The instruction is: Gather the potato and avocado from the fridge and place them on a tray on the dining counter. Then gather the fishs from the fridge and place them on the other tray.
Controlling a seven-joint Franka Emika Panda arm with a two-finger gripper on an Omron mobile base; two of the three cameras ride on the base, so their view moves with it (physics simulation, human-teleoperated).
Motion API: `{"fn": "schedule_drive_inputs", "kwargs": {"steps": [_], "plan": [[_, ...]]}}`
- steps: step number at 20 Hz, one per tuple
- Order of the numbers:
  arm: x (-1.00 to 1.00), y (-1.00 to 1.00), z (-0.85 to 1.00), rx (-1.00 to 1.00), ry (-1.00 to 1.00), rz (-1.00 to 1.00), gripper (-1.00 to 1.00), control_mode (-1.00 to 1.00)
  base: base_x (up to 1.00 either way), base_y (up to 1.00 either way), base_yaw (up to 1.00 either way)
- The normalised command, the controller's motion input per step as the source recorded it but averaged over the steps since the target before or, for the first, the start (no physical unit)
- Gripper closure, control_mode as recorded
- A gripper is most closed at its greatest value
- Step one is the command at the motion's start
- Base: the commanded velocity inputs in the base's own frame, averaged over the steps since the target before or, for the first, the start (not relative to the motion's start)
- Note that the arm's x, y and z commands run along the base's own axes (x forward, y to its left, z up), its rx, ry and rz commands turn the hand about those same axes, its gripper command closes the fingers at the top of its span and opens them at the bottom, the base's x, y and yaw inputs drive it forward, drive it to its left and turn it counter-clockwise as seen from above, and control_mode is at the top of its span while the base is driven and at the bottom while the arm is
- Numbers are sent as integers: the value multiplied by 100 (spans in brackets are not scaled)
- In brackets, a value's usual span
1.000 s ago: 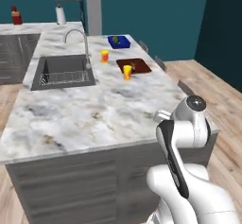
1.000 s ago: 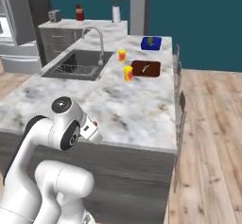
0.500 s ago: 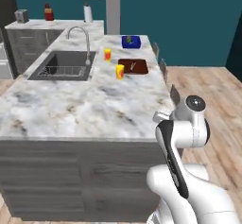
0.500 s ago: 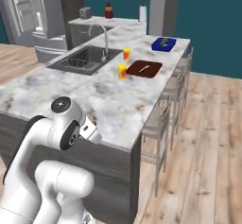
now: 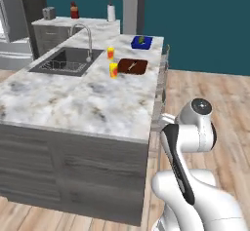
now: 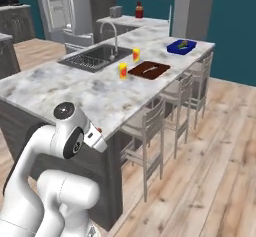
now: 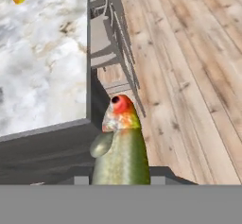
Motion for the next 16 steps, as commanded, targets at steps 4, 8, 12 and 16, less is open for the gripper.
{"fn": "schedule_drive_inputs", "kwargs": {"steps": [4,8,12,16], "plan": [[0,0,0,0,0,0,100,100,2,-97,39],[0,0,0,0,0,0,100,100,17,-88,45],[0,0,0,0,0,0,100,100,24,-89,50],[0,0,0,0,0,0,100,100,25,-91,50]]}}
